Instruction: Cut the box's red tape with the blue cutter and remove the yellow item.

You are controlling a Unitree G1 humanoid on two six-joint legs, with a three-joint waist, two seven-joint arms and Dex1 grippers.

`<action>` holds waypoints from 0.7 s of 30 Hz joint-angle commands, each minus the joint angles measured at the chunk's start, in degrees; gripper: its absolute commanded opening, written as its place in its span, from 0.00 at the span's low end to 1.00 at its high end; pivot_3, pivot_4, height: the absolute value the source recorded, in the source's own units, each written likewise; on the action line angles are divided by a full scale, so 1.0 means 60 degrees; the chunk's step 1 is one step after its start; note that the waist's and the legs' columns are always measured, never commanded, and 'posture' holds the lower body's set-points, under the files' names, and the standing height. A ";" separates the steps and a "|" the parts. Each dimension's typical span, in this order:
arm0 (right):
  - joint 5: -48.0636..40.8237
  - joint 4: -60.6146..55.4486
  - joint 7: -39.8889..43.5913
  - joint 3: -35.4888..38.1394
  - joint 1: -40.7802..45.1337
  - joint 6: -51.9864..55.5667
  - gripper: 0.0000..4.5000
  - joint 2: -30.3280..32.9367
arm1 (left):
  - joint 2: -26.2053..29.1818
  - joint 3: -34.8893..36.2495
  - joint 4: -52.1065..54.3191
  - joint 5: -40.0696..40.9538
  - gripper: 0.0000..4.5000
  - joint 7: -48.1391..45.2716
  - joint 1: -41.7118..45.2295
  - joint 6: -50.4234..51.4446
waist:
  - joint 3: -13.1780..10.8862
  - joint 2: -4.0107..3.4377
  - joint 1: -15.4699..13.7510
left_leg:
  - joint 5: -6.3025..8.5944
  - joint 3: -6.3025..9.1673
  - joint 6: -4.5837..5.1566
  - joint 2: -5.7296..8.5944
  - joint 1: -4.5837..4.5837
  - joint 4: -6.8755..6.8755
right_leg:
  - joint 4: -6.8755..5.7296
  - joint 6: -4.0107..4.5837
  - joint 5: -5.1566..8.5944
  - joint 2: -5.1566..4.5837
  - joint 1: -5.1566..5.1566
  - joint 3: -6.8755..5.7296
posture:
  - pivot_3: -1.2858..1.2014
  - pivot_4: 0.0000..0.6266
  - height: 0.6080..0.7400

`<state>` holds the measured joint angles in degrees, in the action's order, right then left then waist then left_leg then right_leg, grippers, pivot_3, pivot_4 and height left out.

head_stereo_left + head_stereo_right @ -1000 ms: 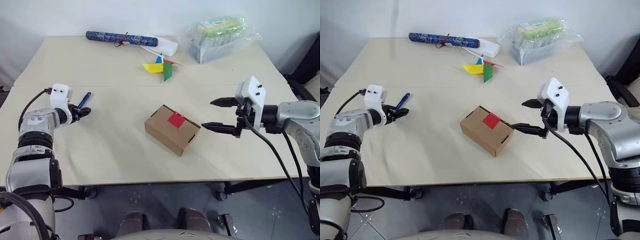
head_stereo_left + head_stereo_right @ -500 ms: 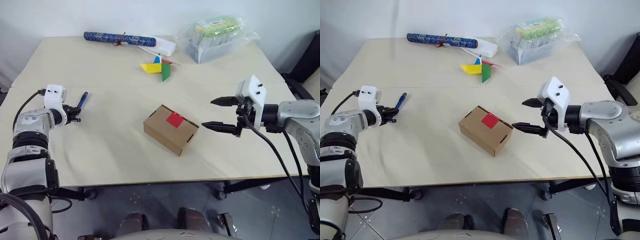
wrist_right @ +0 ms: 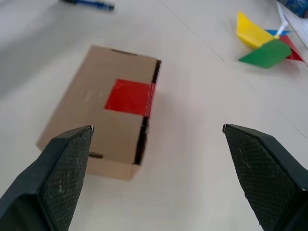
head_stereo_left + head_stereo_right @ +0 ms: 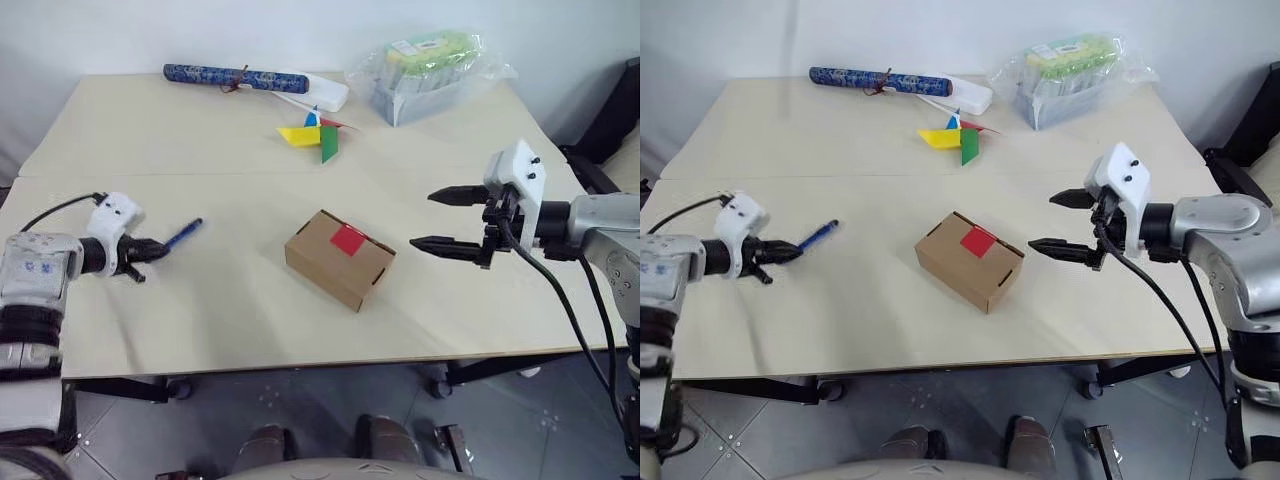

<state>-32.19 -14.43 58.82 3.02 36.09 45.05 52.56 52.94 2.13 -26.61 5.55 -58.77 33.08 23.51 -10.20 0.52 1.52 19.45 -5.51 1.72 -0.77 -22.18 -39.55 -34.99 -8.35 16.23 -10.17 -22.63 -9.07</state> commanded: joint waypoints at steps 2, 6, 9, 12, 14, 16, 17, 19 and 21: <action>-0.0796 -0.1155 -0.0318 0.0172 0.0088 0.0523 1.00 -0.0381 | 0.0470 0.0368 0.2573 0.0901 0.09 -0.1209 -0.1131 -0.0155 | -0.0003 -0.0002 -0.0048 | 0.0000 0.0011 0.0000 0.0000 -0.0009 -0.0008 | 0.0000 0.0000 0.0000 0.0000 0.0000 -0.0004 | 0.52 0.24 1.00; -0.1421 -0.2587 -0.1357 -0.0326 -0.0034 0.1378 1.00 -0.1332 | 0.0694 0.0802 0.4543 0.1948 0.09 -0.2025 -0.2067 0.0048 | -0.0007 0.0000 -0.0072 | 0.0000 0.0031 0.0000 -0.0020 -0.0017 -0.0010 | -0.0001 0.0001 0.0000 -0.0008 -0.0009 -0.0003 | 0.52 0.24 1.00; -0.1692 -0.3298 -0.1640 -0.0762 0.0013 0.1765 1.00 -0.1677 | 0.0788 0.0786 0.5072 0.2089 0.09 -0.2148 -0.2414 -0.0039 | -0.0013 -0.0011 -0.0091 | 0.0001 0.0032 0.0000 -0.0017 -0.0017 -0.0009 | -0.0004 0.0001 0.0000 -0.0012 -0.0010 -0.0001 | 0.52 0.24 1.00; -0.1706 -0.3846 -0.1975 -0.1434 0.0162 0.2080 0.92 -0.1869 | 0.0871 0.0661 0.5515 0.1998 0.09 -0.2248 -0.2816 -0.0332 | -0.0014 -0.0012 -0.0136 | 0.0002 0.0025 0.0003 0.0003 -0.0015 -0.0009 | -0.0001 0.0001 0.0000 -0.0010 -0.0010 0.0000 | 0.52 0.24 1.00; -0.1759 -0.4228 -0.2267 -0.1996 0.0238 0.2427 0.82 -0.2080 | 0.0855 0.0561 0.5775 0.1960 0.09 -0.2232 -0.3046 -0.0381 | -0.0015 -0.0013 -0.0164 | 0.0003 0.0025 0.0004 0.0003 -0.0016 -0.0009 | 0.0000 0.0002 0.0001 -0.0009 -0.0012 0.0001 | 0.52 0.24 1.00; -0.1694 -0.4589 -0.2606 -0.2649 0.0272 0.2620 0.66 -0.2439 | 0.0904 0.0340 0.6052 0.1772 0.09 -0.2248 -0.3321 -0.0513 | -0.0015 -0.0013 -0.0199 | 0.0003 0.0025 0.0004 0.0002 -0.0015 -0.0009 | -0.0004 0.0003 0.0001 -0.0008 -0.0014 0.0001 | 0.52 0.24 1.00; -0.1591 -0.4672 -0.2751 -0.2926 0.0291 0.2631 0.60 -0.2607 | 0.0927 0.0250 0.6135 0.1661 0.09 -0.2233 -0.3421 -0.0620 | -0.0015 -0.0013 -0.0207 | 0.0004 0.0026 0.0003 0.0001 -0.0015 -0.0008 | -0.0005 0.0004 0.0002 -0.0007 -0.0015 -0.0001 | 0.52 0.24 1.00; -0.1313 -0.4751 -0.2936 -0.3462 0.0372 0.2610 0.45 -0.2800 | 0.0927 0.0131 0.6217 0.1406 0.09 -0.2120 -0.3521 -0.0975 | -0.0016 -0.0016 -0.0213 | 0.0004 0.0023 0.0003 0.0004 -0.0016 -0.0007 | -0.0005 0.0005 0.0002 -0.0007 -0.0020 0.0001 | 0.52 0.24 1.00; -0.0716 -0.4659 -0.3000 -0.4111 0.0483 0.2232 0.28 -0.2856 | 0.0921 0.0029 0.6284 0.1196 0.09 -0.1976 -0.3572 -0.1218 | -0.0016 -0.0016 -0.0231 | 0.0004 0.0021 0.0003 0.0007 -0.0019 -0.0008 | -0.0005 0.0005 0.0002 -0.0006 -0.0021 0.0001 | 0.52 0.24 1.00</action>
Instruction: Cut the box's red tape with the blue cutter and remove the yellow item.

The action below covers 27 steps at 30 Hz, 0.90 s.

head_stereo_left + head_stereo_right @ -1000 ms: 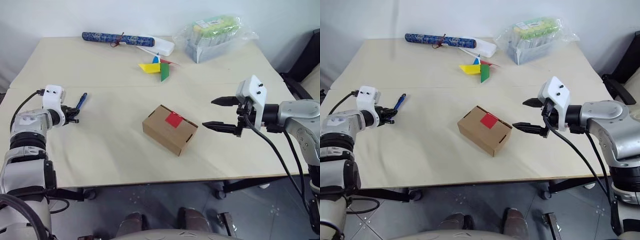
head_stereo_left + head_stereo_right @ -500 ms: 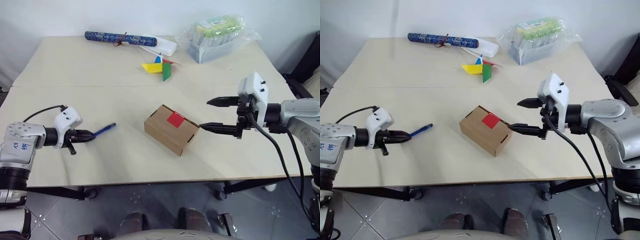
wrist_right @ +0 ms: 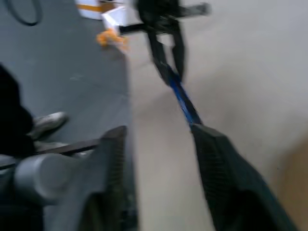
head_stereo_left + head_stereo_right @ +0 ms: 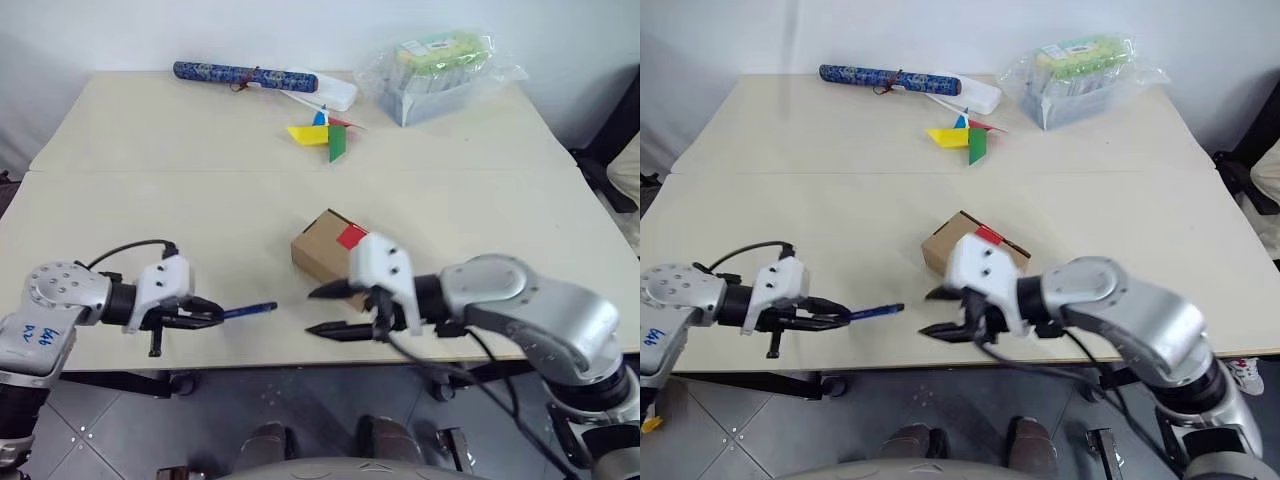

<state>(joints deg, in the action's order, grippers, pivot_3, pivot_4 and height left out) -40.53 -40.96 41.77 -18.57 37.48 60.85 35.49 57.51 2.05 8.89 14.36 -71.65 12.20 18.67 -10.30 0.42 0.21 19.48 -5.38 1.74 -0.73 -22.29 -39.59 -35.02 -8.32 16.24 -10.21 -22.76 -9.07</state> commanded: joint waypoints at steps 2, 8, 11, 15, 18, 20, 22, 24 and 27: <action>0.1439 -0.0026 -0.0056 -0.1124 0.0346 -0.1046 0.12 0.0060 | 0.0125 -0.0065 0.0468 -0.0374 0.09 0.0214 -0.0160 -0.0579 | 0.0000 0.0000 -0.0021 | 0.0000 0.0000 0.0001 0.0003 -0.0001 -0.0001 | 0.0001 0.0000 0.0000 -0.0001 0.0000 0.0001 | 0.52 0.24 1.00; 0.3313 0.0921 0.0232 -0.2566 0.0347 -0.2650 0.01 -0.0100 | -0.0102 -0.0382 0.0776 -0.0656 0.09 0.0535 -0.0290 -0.1024 | 0.0000 0.0000 0.0003 | 0.0000 -0.0005 0.0001 0.0001 0.0000 0.0005 | 0.0001 0.0000 0.0000 0.0002 -0.0005 -0.0001 | 0.52 0.24 1.00; 0.4384 0.1776 0.0362 -0.3451 0.0604 -0.3561 0.01 -0.0574 | -0.0126 -0.0655 0.0798 -0.1079 0.09 0.0679 -0.0534 -0.1703 | 0.0000 0.0000 0.0025 | 0.0000 -0.0008 0.0000 0.0000 0.0000 0.0005 | -0.0001 0.0000 0.0001 0.0003 -0.0006 -0.0001 | 0.52 0.24 1.00; 0.5371 0.2437 0.0513 -0.3959 0.0731 -0.4234 0.01 -0.0926 | -0.0166 -0.0797 0.0797 -0.1447 0.09 0.0974 -0.0690 -0.1982 | 0.0000 -0.0003 0.0037 | 0.0000 -0.0014 -0.0002 -0.0007 0.0002 0.0007 | -0.0005 0.0005 0.0003 0.0009 -0.0010 -0.0001 | 0.52 0.24 1.00; 0.5744 0.2674 0.0729 -0.4139 0.0666 -0.4552 0.01 -0.1135 | -0.0234 -0.0810 0.0949 -0.1392 0.09 0.1083 -0.0795 -0.1858 | 0.0000 -0.0002 -0.0009 | 0.0000 -0.0010 -0.0002 -0.0006 0.0002 0.0006 | -0.0003 0.0005 0.0003 0.0008 -0.0007 -0.0001 | 0.52 0.24 1.00; 0.5908 0.2718 0.0892 -0.4164 0.0588 -0.4671 0.01 -0.1197 | -0.0228 -0.0811 0.1050 -0.1387 0.09 0.1142 -0.0901 -0.1755 | 0.0001 -0.0003 -0.0006 | 0.0000 -0.0009 -0.0001 -0.0006 0.0003 0.0005 | -0.0005 0.0005 0.0003 0.0008 -0.0007 0.0000 | 0.52 0.24 1.00; 0.6022 0.2756 0.1069 -0.4152 0.0517 -0.4736 0.01 -0.1223 | -0.0222 -0.0808 0.1113 -0.1372 0.09 0.1189 -0.1019 -0.1655 | 0.0001 -0.0003 -0.0011 | 0.0000 -0.0009 -0.0002 -0.0006 0.0005 0.0005 | -0.0006 0.0005 0.0003 0.0008 -0.0005 0.0000 | 0.52 0.24 1.00; 0.6165 0.2881 0.1209 -0.4166 0.0432 -0.4839 0.01 -0.1226 | -0.0223 -0.0807 0.1173 -0.1366 0.09 0.1227 -0.1123 -0.1613 | 0.0001 -0.0004 -0.0010 | 0.0000 -0.0008 -0.0001 -0.0006 0.0005 0.0005 | -0.0004 0.0005 0.0003 0.0008 -0.0003 0.0001 | 0.52 0.24 1.00; 0.6449 0.3064 0.1402 -0.4205 0.0302 -0.5064 0.01 -0.1186 | -0.0233 -0.0805 0.1281 -0.1354 0.09 0.1285 -0.1200 -0.1545 | 0.0002 -0.0005 -0.0002 | 0.0000 -0.0007 -0.0001 -0.0007 0.0010 0.0006 | -0.0005 0.0005 0.0003 0.0008 -0.0001 0.0000 | 0.52 0.24 1.00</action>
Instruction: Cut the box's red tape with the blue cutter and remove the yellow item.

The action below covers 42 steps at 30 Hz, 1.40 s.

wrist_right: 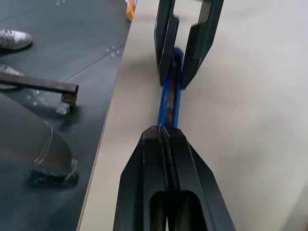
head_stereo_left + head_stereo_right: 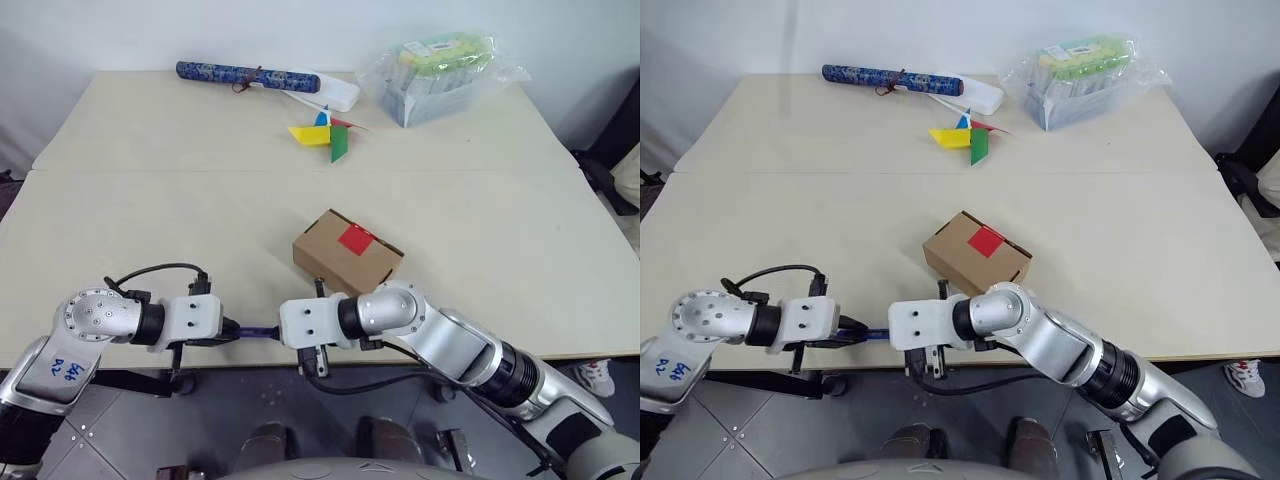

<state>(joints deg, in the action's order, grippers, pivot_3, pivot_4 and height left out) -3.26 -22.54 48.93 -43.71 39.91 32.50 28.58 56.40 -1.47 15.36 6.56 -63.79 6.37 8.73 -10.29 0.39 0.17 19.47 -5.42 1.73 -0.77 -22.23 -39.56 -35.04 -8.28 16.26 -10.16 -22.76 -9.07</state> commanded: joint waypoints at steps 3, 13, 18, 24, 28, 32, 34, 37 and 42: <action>0.0664 0.0366 0.0283 -0.0042 -0.0203 -0.0668 0.01 -0.0016 | -0.0029 -0.0224 0.0287 -0.0017 0.09 -0.0060 -0.0299 0.0159 | 0.0000 -0.0001 0.0014 | 0.0000 -0.0002 0.0000 0.0000 0.0000 0.0000 | 0.0001 0.0000 0.0000 0.0000 0.0000 0.0001 | 0.52 0.24 1.00; 0.1274 0.0982 0.0419 0.0209 -0.0413 -0.1305 0.01 -0.0196 | 0.0235 -0.0238 0.0255 0.0009 0.09 -0.0407 -0.0445 -0.0037 | 0.0002 -0.0003 0.0018 | 0.0001 -0.0003 -0.0003 -0.0004 0.0007 0.0005 | 0.0001 0.0002 0.0001 0.0003 0.0000 0.0001 | 0.52 0.24 1.00; 0.1379 0.1027 0.0462 0.0300 -0.0481 -0.1330 0.01 -0.0345 | 0.0365 -0.0263 0.0212 0.0059 0.09 -0.0590 -0.0419 -0.0104 | 0.0002 -0.0004 0.0038 | 0.0002 -0.0003 -0.0007 -0.0009 0.0008 0.0007 | 0.0001 0.0007 0.0004 0.0007 0.0000 0.0001 | 0.52 0.24 1.00; 0.1189 0.0934 0.0490 0.0610 -0.0354 -0.1174 0.01 -0.0709 | 0.0461 -0.0333 0.0070 -0.0042 0.09 -0.0704 -0.0388 -0.0207 | 0.0002 -0.0005 0.0076 | 0.0002 -0.0003 -0.0011 -0.0012 0.0009 0.0009 | 0.0000 0.0009 0.0005 0.0013 0.0000 0.0001 | 0.52 0.24 1.00; 0.1365 0.1069 0.0556 0.0596 -0.0493 -0.1309 0.01 -0.0677 | 0.0451 -0.0355 0.0011 -0.0076 0.09 -0.0739 -0.0337 -0.0226 | 0.0002 -0.0006 0.0077 | 0.0002 -0.0003 -0.0011 -0.0012 0.0009 0.0012 | 0.0003 0.0009 0.0005 0.0013 0.0000 0.0002 | 0.52 0.24 1.00; 0.1505 0.1077 0.0773 0.0541 -0.0683 -0.1523 0.01 -0.0539 | 0.0441 -0.0347 -0.0029 -0.0114 0.09 -0.0757 -0.0298 -0.0206 | 0.0001 -0.0006 0.0079 | 0.0002 -0.0003 -0.0011 -0.0012 0.0010 0.0016 | 0.0004 0.0009 0.0005 0.0013 0.0000 0.0001 | 0.52 0.24 1.00; 0.1452 0.0961 0.0871 0.0638 -0.0746 -0.1542 0.01 -0.0552 | 0.0440 -0.0348 -0.0070 -0.0173 0.09 -0.0712 -0.0267 -0.0147 | 0.0001 -0.0006 0.0079 | 0.0002 -0.0003 -0.0011 -0.0011 0.0009 0.0017 | 0.0005 0.0009 0.0005 0.0013 0.0000 0.0002 | 0.52 0.24 1.00; 0.1384 0.0835 0.0966 0.0767 -0.0715 -0.1488 0.01 -0.0661 | 0.0445 -0.0376 -0.0147 -0.0246 0.09 -0.0698 -0.0252 -0.0182 | 0.0001 -0.0011 0.0086 | 0.0002 -0.0005 -0.0012 -0.0012 0.0011 0.0017 | 0.0005 0.0009 0.0005 0.0013 0.0000 0.0003 | 0.52 0.24 1.00; 0.1152 0.0558 0.1185 0.0925 -0.0805 -0.1343 0.01 -0.0791 | 0.0369 -0.0466 -0.0153 -0.0406 0.09 -0.0549 -0.0199 -0.0278 | 0.0002 -0.0012 0.0083 | 0.0001 -0.0004 -0.0013 -0.0012 0.0012 0.0017 | 0.0003 0.0009 0.0005 0.0013 0.0000 0.0003 | 0.52 0.24 1.00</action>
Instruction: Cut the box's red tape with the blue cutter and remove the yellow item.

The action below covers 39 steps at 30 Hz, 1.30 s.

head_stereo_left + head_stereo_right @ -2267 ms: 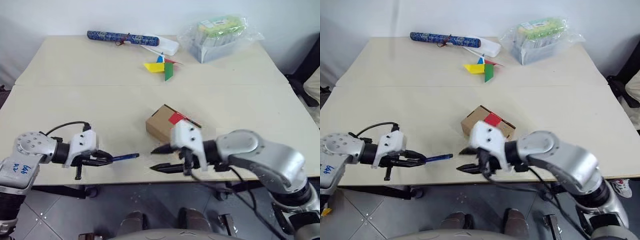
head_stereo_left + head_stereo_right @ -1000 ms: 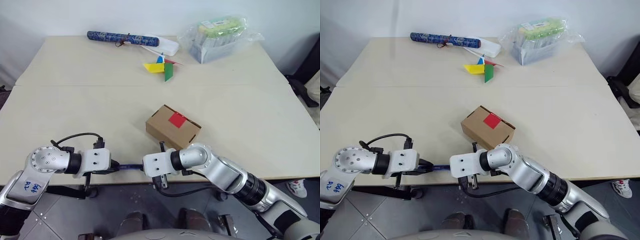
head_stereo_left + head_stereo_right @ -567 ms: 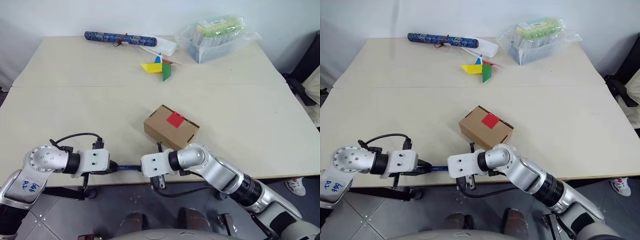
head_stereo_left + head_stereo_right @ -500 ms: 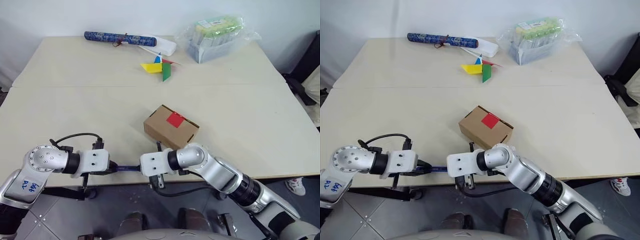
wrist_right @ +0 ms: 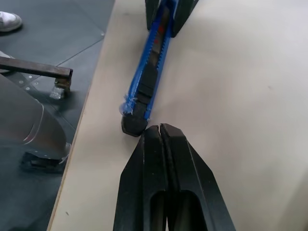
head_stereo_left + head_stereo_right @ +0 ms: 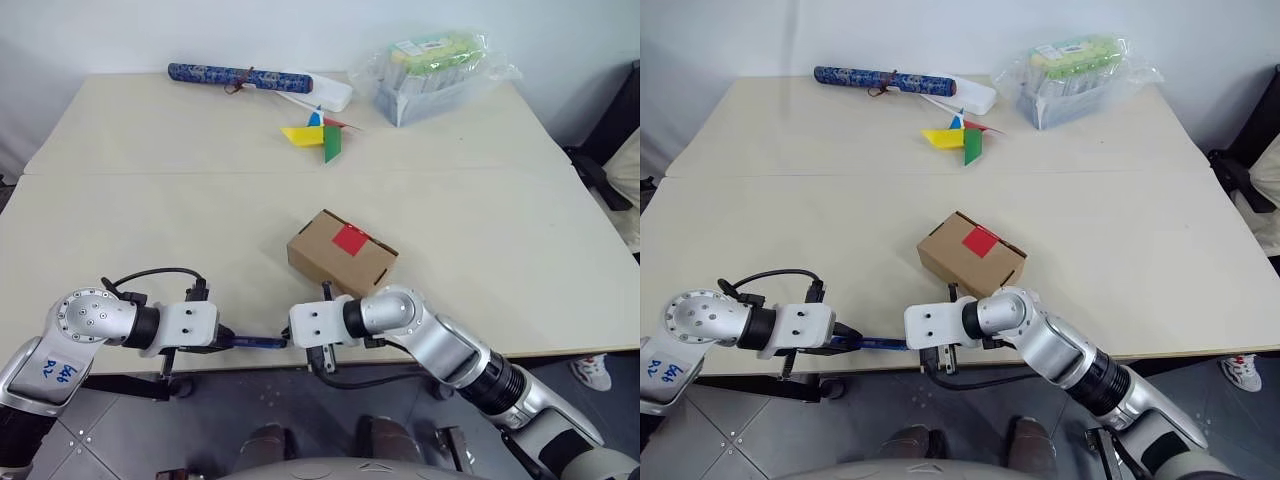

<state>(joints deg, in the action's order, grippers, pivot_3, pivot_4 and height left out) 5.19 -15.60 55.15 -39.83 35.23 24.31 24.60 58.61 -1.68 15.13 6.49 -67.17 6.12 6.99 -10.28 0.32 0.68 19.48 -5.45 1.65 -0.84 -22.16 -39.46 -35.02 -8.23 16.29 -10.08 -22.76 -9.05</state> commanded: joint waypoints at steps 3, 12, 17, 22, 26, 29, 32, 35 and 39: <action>-0.0288 -0.0735 0.0177 0.0343 -0.0052 0.0101 0.01 -0.0150 | 0.0060 -0.0533 -0.0121 -0.0616 0.09 0.0091 -0.0177 -0.0125 | 0.0002 -0.0004 -0.0006 | 0.0000 0.0000 0.0000 0.0000 0.0000 0.0000 | 0.0000 0.0000 0.0000 0.0000 0.0000 0.0000 | 0.52 0.24 1.00; -0.0303 -0.0727 0.0171 0.0251 -0.0195 0.0182 0.01 -0.0236 | 0.0007 -0.0691 0.0216 -0.0621 0.09 0.0231 -0.0263 0.0333 | 0.0012 -0.0023 -0.0060 | -0.0001 -0.0001 -0.0001 0.0000 0.0010 0.0000 | -0.0002 0.0001 0.0000 0.0000 0.0008 0.0003 | 0.52 0.24 1.00; -0.0317 -0.0480 0.0159 0.0215 -0.0333 0.0102 0.01 -0.0370 | -0.0008 -0.0705 0.0394 -0.0586 0.09 0.0244 -0.0247 0.0571 | 0.0012 -0.0024 -0.0068 | -0.0001 -0.0001 -0.0001 0.0001 0.0010 0.0000 | -0.0002 0.0001 0.0000 0.0000 0.0008 0.0003 | 0.52 0.24 1.00; -0.0208 -0.0257 0.0233 0.0088 -0.0401 -0.0127 0.01 -0.0368 | -0.0002 -0.0673 0.0472 -0.0558 0.09 0.0271 -0.0248 0.0727 | 0.0013 -0.0026 -0.0070 | -0.0001 -0.0001 -0.0001 0.0001 0.0011 0.0000 | -0.0002 0.0001 0.0000 0.0000 0.0008 0.0004 | 0.52 0.24 1.00; -0.0066 0.0184 0.0203 -0.0110 -0.0405 -0.0517 0.01 -0.0458 | 0.0014 -0.0662 0.0522 -0.0525 0.09 0.0257 -0.0231 0.0779 | 0.0015 -0.0031 -0.0069 | -0.0001 -0.0001 -0.0001 0.0001 0.0013 0.0000 | -0.0002 0.0001 0.0000 0.0000 0.0011 0.0004 | 0.52 0.24 1.00; -0.0035 0.0588 0.0162 -0.0150 -0.0418 -0.0832 0.01 -0.0628 | 0.0030 -0.0633 0.0625 -0.0480 0.09 0.0233 -0.0240 0.0823 | 0.0018 -0.0037 -0.0064 | -0.0001 -0.0002 -0.0002 0.0000 0.0016 0.0001 | -0.0003 0.0002 0.0001 0.0001 0.0012 0.0004 | 0.52 0.24 1.00; -0.0034 0.0811 0.0187 0.0055 -0.0294 -0.1054 0.01 -0.0699 | 0.0038 -0.0646 0.0580 -0.0502 0.09 0.0213 -0.0201 0.0802 | 0.0018 -0.0038 -0.0071 | -0.0002 -0.0002 -0.0002 0.0001 0.0015 0.0000 | -0.0002 0.0002 0.0001 0.0000 0.0013 0.0005 | 0.52 0.24 1.00; -0.0233 0.0624 0.0254 0.0339 -0.0259 -0.0962 0.01 -0.0719 | 0.0050 -0.0661 0.0575 -0.0529 0.09 0.0205 -0.0202 0.0769 | 0.0017 -0.0038 -0.0070 | -0.0002 -0.0001 -0.0003 0.0000 0.0016 0.0000 | -0.0002 0.0003 0.0001 0.0001 0.0014 0.0005 | 0.52 0.24 1.00; -0.0616 0.0122 0.0404 0.0759 -0.0259 -0.0591 0.01 -0.0649 | 0.0047 -0.0716 0.0505 -0.0571 0.09 0.0175 -0.0148 0.0699 | 0.0017 -0.0039 -0.0073 | -0.0002 0.0000 -0.0003 0.0000 0.0015 0.0000 | -0.0001 0.0003 0.0002 0.0001 0.0014 0.0005 | 0.52 0.24 1.00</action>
<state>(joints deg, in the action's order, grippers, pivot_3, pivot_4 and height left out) 2.81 -11.79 57.33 -37.57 32.97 20.25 20.59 58.61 -3.28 18.56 4.43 -65.13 6.34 11.13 -10.18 0.09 0.24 19.47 -5.45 1.63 -0.84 -22.07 -39.46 -35.03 -8.21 16.30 -10.08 -22.68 -9.02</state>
